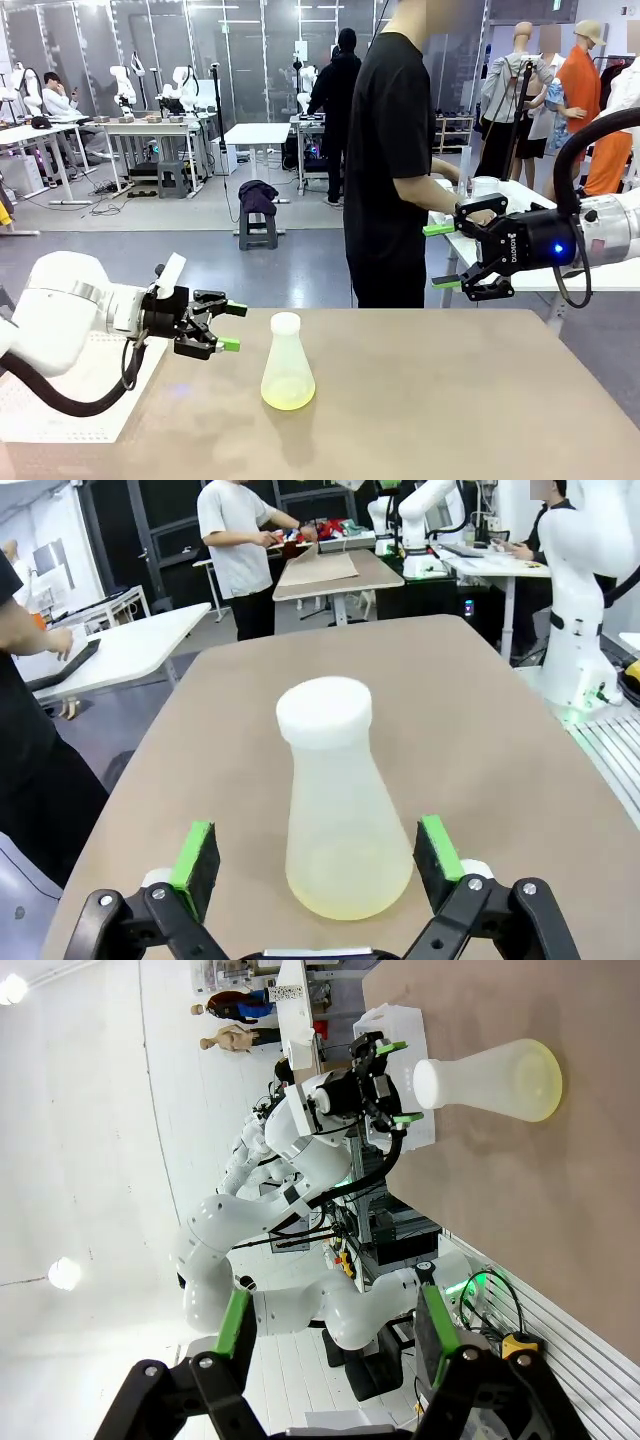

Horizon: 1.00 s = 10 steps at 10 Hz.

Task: Prepare the solutions needed for the experiment.
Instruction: When the human places the Big flask in the center of the table, pick up the Big flask and place it in the left Organizing basket.

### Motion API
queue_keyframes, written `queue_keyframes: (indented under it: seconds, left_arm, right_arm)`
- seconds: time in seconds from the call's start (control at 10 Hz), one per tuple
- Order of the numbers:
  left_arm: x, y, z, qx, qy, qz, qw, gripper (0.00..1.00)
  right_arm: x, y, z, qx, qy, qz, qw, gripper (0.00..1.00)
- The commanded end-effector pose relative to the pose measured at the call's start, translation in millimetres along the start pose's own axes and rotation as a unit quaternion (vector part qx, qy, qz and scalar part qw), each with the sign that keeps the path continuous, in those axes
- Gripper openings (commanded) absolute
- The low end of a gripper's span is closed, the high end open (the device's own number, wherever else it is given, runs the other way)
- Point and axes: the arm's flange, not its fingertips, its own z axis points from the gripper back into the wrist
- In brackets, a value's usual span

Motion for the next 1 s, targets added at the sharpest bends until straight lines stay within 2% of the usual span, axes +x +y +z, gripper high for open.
queue_keyframes:
  seconds: [0.0, 0.9]
  left_arm:
    - [-8.1, 11.5, -9.3, -0.014, -0.004, 0.008, 1.0, 1.0]
    - [-23.2, 19.3, -50.3, -0.105, -0.083, 0.052, 0.99, 1.0]
  right_arm:
    - [0.0, -0.1, 0.0, 0.002, 0.001, 0.0, 1.0, 0.81]
    - [0.0, -0.1, 0.0, 0.002, 0.001, 0.0, 1.0, 0.81]
